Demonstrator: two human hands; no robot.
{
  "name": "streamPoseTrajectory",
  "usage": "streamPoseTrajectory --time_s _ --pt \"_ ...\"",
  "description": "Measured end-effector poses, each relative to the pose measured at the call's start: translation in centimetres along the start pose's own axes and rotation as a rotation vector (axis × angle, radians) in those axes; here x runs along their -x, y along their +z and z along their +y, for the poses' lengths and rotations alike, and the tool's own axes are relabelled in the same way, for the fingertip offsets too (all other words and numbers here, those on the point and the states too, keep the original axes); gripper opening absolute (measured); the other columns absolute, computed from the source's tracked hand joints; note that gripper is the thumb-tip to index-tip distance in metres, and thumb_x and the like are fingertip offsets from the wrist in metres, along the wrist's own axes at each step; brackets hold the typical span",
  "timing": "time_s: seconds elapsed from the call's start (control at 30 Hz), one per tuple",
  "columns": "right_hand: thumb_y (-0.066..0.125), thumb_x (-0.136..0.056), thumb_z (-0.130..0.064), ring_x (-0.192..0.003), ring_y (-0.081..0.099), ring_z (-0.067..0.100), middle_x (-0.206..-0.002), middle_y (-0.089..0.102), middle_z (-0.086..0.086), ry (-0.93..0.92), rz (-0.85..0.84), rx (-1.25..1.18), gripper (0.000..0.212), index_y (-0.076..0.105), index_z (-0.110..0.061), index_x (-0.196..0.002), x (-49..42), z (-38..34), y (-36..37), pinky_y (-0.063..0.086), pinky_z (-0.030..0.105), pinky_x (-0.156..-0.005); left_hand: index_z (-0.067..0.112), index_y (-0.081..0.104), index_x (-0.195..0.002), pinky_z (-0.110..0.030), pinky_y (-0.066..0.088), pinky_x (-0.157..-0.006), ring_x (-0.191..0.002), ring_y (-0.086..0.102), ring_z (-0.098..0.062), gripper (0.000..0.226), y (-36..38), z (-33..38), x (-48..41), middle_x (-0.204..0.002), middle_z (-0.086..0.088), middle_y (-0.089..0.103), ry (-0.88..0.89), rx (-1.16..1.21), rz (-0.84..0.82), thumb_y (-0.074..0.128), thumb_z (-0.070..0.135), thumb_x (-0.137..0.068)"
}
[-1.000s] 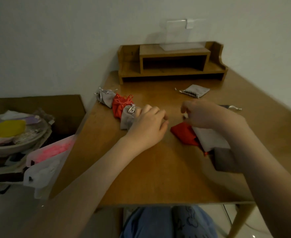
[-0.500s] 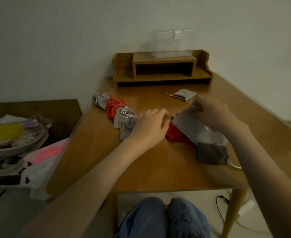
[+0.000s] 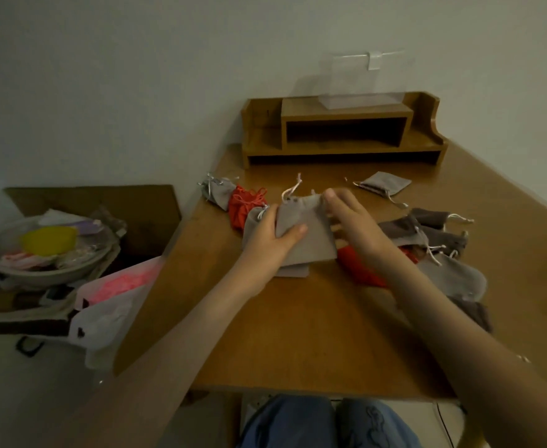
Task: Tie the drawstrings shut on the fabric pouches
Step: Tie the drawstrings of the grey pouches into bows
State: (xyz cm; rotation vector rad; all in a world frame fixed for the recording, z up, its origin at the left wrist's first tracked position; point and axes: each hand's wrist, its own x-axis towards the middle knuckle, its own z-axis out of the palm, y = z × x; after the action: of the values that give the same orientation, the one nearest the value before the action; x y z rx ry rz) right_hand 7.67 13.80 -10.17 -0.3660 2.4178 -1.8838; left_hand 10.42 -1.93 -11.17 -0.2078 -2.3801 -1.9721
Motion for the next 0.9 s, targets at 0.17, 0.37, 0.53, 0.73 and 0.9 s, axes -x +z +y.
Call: streamPoseTrajectory --time_s 0.17,0.37,0.53,0.73,0.9 --pt "0.048 -0.092 -0.045 -0.106 0.062 0.024 -0.111 0.066 0.004 0.175 -0.216 -0.294 0.036 0.061 -0.019 -0.113 -0.4 1.8 0.1 0.050 0.038 -0.095 0.024 0.053 -0.125 -0.039 0.054 -0.090 -0.103 0.063 -0.018 0.044 -0.7 -1.1 -0.2 -0.111 0.000 0.062 -0.068 0.077 -0.092 0.063 0.045 -0.087" --pt "0.060 -0.084 -0.023 -0.093 0.065 0.017 -0.105 0.067 0.001 0.117 -0.262 -0.353 0.034 0.058 -0.022 -0.118 -0.5 1.8 0.1 0.053 0.031 -0.080 0.035 0.068 -0.085 -0.051 0.055 -0.081 -0.087 0.068 -0.026 0.034 -0.3 -0.6 -0.4 -0.088 -0.007 0.070 -0.163 0.125 0.075 0.042 0.053 -0.095" --pt "0.056 -0.089 -0.027 -0.092 0.063 0.016 -0.108 0.063 0.004 0.048 -0.279 -0.319 0.030 0.060 -0.019 -0.118 -0.5 1.9 -0.3 0.053 0.026 -0.073 0.005 0.063 -0.102 -0.048 0.047 -0.073 -0.089 0.057 -0.037 0.031 -0.2 -1.8 -0.7 -0.096 -0.025 0.059 0.065 -0.106 0.130 0.043 0.029 -0.101" --pt "0.049 -0.093 -0.028 -0.064 0.046 0.011 -0.072 0.052 0.000 -0.075 -0.219 -0.314 0.021 0.056 -0.011 -0.083 -0.6 1.9 -0.4 0.037 0.019 -0.057 0.020 0.067 -0.095 -0.028 0.049 -0.068 -0.080 0.062 -0.014 0.024 0.2 -2.1 -0.7 -0.088 -0.005 0.066 0.132 -0.068 0.162 0.045 0.027 -0.101" --pt "0.044 -0.096 -0.018 -0.060 0.042 0.009 -0.068 0.047 0.001 -0.031 -0.229 -0.401 0.018 0.057 -0.011 -0.085 -0.9 2.1 -0.6 0.036 0.020 -0.056 0.015 0.067 -0.085 -0.037 0.052 -0.077 -0.084 0.065 -0.021 0.028 -0.3 -1.6 -1.3 -0.090 -0.008 0.067 -0.092 0.380 0.217 0.047 0.027 -0.099"
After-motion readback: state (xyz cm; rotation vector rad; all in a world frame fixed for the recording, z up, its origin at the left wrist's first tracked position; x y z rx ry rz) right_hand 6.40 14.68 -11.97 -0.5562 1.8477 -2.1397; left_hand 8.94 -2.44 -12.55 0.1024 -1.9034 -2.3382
